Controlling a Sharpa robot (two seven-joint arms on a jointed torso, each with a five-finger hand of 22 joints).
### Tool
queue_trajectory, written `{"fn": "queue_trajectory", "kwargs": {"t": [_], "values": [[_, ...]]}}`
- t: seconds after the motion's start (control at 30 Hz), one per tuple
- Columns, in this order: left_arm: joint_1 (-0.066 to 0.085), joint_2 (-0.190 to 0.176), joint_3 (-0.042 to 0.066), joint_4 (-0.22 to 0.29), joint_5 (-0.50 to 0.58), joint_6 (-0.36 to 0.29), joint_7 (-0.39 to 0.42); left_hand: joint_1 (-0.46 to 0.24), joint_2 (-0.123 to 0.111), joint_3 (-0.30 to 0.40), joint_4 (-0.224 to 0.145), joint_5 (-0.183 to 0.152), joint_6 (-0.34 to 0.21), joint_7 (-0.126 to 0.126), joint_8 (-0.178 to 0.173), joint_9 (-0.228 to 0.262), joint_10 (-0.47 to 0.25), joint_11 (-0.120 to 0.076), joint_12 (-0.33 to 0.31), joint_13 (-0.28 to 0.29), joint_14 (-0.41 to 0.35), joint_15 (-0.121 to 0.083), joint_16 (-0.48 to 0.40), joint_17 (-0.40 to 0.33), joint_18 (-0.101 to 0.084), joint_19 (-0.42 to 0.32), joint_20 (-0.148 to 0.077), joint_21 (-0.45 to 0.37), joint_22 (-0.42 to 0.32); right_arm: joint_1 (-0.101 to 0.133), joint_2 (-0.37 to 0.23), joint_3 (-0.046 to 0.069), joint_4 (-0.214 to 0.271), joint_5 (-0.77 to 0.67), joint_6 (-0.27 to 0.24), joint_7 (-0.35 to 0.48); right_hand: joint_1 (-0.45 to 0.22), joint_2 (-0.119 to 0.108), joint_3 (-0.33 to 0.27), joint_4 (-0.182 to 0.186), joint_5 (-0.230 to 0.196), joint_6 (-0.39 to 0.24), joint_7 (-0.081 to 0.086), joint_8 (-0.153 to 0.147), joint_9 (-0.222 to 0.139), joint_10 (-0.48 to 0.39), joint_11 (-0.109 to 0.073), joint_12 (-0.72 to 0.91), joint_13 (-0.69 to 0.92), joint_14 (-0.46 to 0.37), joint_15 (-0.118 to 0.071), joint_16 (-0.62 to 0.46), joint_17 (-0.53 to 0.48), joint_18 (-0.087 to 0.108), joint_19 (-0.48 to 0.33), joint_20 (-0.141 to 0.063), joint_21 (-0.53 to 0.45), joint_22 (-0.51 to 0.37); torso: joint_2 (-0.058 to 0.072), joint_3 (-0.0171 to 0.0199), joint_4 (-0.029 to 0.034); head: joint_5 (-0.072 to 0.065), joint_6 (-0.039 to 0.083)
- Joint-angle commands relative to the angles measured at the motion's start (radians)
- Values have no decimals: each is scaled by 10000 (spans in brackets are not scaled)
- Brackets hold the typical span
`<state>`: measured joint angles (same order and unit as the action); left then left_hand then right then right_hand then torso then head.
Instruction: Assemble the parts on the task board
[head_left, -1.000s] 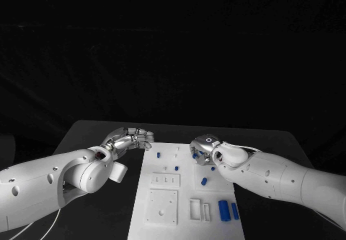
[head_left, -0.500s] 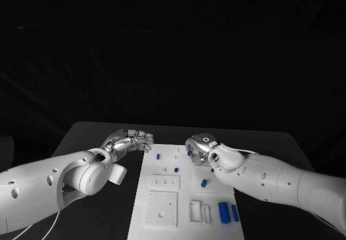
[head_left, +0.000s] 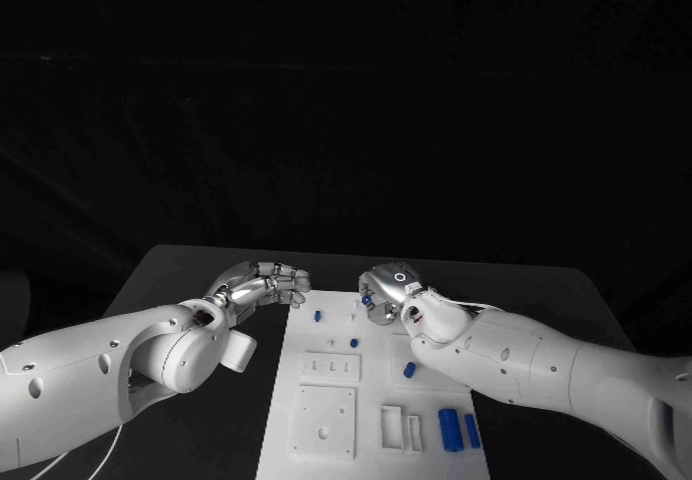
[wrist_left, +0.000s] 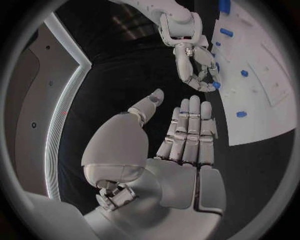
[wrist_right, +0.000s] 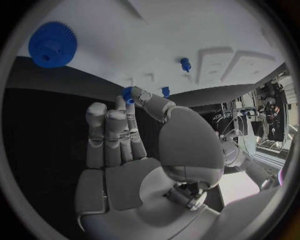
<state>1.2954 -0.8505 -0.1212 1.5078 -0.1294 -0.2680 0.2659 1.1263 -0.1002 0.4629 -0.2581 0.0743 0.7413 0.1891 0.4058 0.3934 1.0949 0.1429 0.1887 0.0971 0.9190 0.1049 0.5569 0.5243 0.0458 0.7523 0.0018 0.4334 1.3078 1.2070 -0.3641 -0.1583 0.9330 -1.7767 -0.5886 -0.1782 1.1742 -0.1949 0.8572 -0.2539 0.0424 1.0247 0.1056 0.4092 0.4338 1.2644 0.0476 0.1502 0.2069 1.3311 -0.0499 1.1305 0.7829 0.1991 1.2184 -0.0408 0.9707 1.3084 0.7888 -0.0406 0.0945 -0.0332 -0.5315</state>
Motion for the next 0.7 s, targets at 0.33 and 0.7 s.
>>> {"fn": "queue_trajectory", "kwargs": {"t": [0.33, 0.7], "values": [[73, 66, 12, 49, 32, 64, 71, -87, 7, 1, -75, -39, 82, 18, -18, -17, -47, -2, -44, -12, -69, -14, -6, -15, 75, -102, 6, 72, 214, 6, 359, 29, -300, -145, -195, -168, 65, 63, 67, 5, 66, 52, 11, 31, 22, 411, -36, 1, 66, -172, -188, 40, -26, 627, -37, -77, 65, 221, 77, -43, 61, 1, 61], [217, 54, 12, 149, 13, 53, 70, -86, 1, 9, -87, -41, 84, 18, -19, -21, -46, -2, -47, -14, -71, -13, -4, -17, 77, -106, 7, 76, 214, 4, 627, 29, -590, -207, -13, -148, 54, 61, 77, 7, 66, 41, 16, 19, 31, 387, -29, -13, 100, -176, -182, 40, -39, 627, -49, -77, 80, 217, 188, -87, 144, -68, 87]]}}
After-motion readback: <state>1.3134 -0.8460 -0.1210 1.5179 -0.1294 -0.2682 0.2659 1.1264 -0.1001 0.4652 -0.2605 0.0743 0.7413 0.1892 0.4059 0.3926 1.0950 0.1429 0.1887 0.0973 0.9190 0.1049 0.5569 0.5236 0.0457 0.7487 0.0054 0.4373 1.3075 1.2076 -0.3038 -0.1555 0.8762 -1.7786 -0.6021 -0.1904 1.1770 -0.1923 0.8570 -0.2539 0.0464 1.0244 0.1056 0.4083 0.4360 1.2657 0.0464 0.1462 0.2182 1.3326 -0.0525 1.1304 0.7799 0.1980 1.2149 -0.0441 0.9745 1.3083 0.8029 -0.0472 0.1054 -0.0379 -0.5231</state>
